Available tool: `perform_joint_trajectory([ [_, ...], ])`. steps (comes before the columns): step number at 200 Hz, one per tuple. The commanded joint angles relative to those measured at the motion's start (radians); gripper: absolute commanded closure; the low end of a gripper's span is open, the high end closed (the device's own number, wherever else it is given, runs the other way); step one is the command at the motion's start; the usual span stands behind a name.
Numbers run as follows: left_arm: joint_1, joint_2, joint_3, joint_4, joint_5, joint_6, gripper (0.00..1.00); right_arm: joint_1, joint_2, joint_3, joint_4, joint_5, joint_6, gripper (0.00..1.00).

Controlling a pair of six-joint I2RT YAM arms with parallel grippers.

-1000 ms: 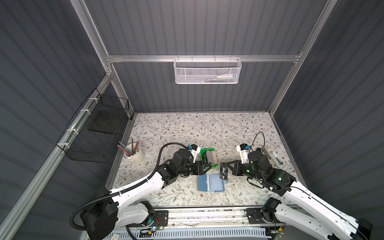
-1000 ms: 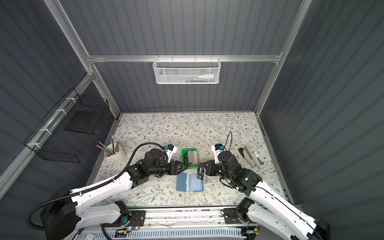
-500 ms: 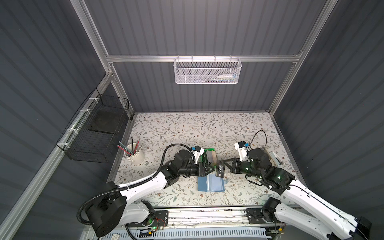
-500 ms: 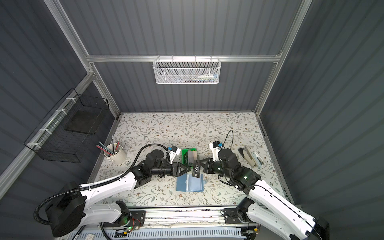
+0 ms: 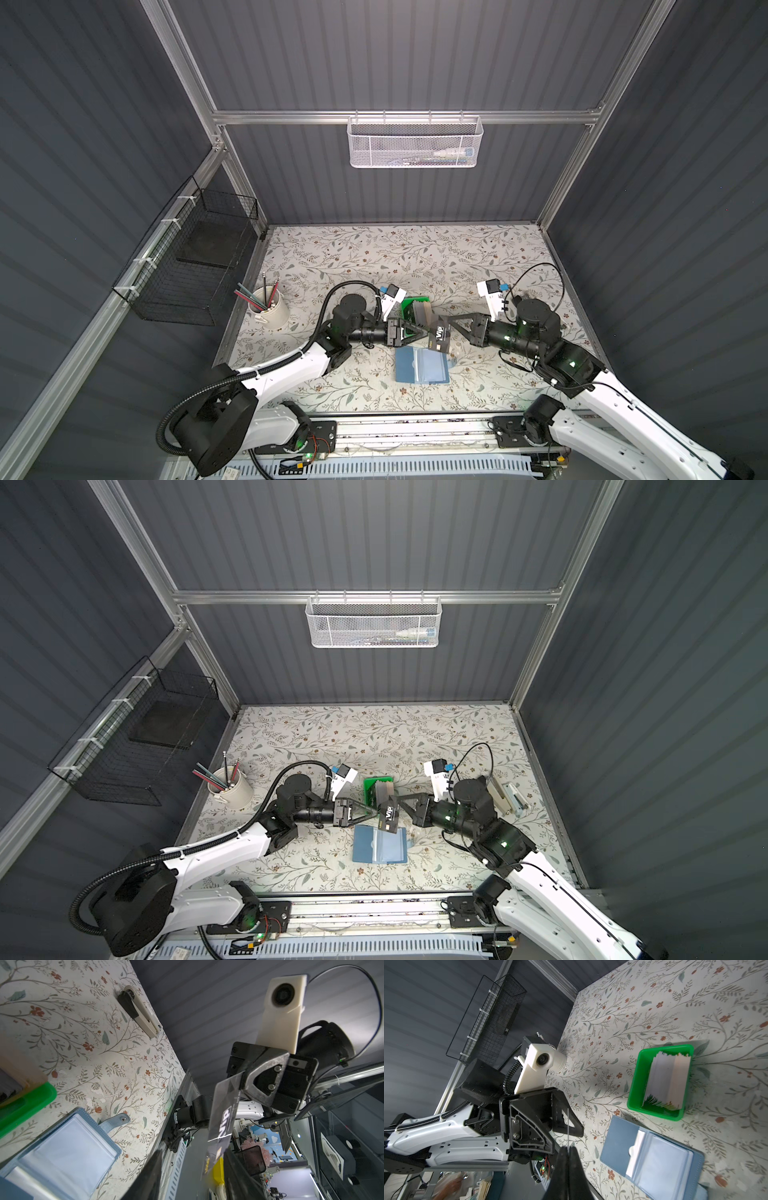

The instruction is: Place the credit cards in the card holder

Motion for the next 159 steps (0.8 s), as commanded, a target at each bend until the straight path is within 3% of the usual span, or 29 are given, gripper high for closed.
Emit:
perform_joint_trajectory([
  [1,0.0,0.013,-0.016,0.146,0.08,-0.071,0.59,-0.005,-0.003,-0.019,0.052,-0.073,0.029,1.0],
  [86,-0.037,0.022,-0.016,0.229,0.105,-0.149,0.77,-0.005,-0.02,-0.063,0.133,-0.082,0.07,1.0],
  [103,-0.045,0.022,-0.02,0.236,0.099,-0.15,0.86,-0.005,-0.025,-0.07,0.14,-0.073,0.075,1.0],
  [145,-0.048,0.014,-0.046,0.26,0.078,-0.159,0.87,-0.006,-0.057,-0.094,0.161,-0.049,0.083,1.0],
  [159,-0.052,0.017,-0.047,0.272,0.076,-0.166,0.92,-0.006,-0.063,-0.096,0.164,-0.052,0.085,1.0],
])
